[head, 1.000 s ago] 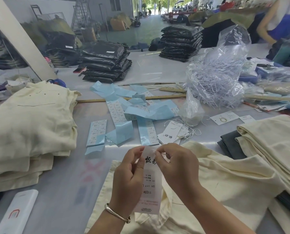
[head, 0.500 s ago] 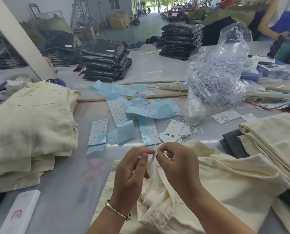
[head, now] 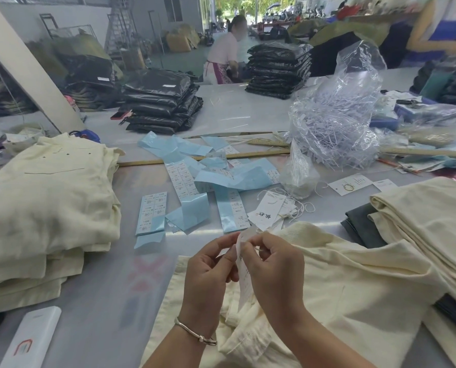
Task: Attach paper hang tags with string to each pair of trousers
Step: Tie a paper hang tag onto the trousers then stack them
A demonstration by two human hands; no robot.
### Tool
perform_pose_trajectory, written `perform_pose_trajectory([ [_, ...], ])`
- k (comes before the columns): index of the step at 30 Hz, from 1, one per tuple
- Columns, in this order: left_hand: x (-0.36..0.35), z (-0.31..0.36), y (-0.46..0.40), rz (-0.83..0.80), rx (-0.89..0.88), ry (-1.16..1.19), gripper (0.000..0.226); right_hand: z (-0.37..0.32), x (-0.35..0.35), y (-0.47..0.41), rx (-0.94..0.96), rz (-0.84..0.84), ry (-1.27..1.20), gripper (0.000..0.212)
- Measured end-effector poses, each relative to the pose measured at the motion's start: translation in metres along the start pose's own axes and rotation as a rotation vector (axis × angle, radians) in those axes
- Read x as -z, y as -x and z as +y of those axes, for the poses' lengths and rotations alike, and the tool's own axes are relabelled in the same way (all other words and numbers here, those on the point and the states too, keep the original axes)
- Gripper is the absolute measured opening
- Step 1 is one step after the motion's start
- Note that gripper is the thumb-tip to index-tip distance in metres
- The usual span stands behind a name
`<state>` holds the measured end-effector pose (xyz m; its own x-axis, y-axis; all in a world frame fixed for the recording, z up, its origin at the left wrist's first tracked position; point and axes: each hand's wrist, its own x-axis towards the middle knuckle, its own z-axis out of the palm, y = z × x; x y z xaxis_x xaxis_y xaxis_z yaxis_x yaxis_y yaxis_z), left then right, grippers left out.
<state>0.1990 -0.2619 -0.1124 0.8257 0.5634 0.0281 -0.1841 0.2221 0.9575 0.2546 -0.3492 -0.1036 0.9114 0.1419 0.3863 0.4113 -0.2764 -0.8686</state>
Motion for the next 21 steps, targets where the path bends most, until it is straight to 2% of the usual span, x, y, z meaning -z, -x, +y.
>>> perform_pose_trajectory([
  [3, -0.006, -0.002, 0.004, -0.021, 0.02, 0.047, 0.029, -0.001, -0.002, 0.0, -0.094, -0.003, -0.123, 0.022],
  [6, -0.008, -0.005, 0.007, -0.002, 0.009, 0.044, 0.021, -0.002, -0.004, 0.003, -0.19, -0.006, -0.253, 0.02],
  [9, -0.006, -0.004, 0.007, 0.032, -0.016, 0.012, 0.028, -0.003, -0.005, 0.004, -0.249, 0.006, -0.334, 0.025],
  [15, -0.006, -0.002, 0.007, 0.076, -0.143, -0.141, 0.027, 0.003, -0.013, -0.003, -0.672, -0.073, -0.631, 0.056],
  [17, -0.004, -0.001, 0.006, 0.077, -0.19, -0.265, 0.024, 0.005, -0.012, -0.002, -0.622, -0.095, -0.604, 0.052],
  [21, 0.008, 0.007, -0.005, 0.055, -0.157, -0.376, 0.016, 0.005, -0.003, -0.001, -0.213, -0.153, -0.31, 0.031],
])
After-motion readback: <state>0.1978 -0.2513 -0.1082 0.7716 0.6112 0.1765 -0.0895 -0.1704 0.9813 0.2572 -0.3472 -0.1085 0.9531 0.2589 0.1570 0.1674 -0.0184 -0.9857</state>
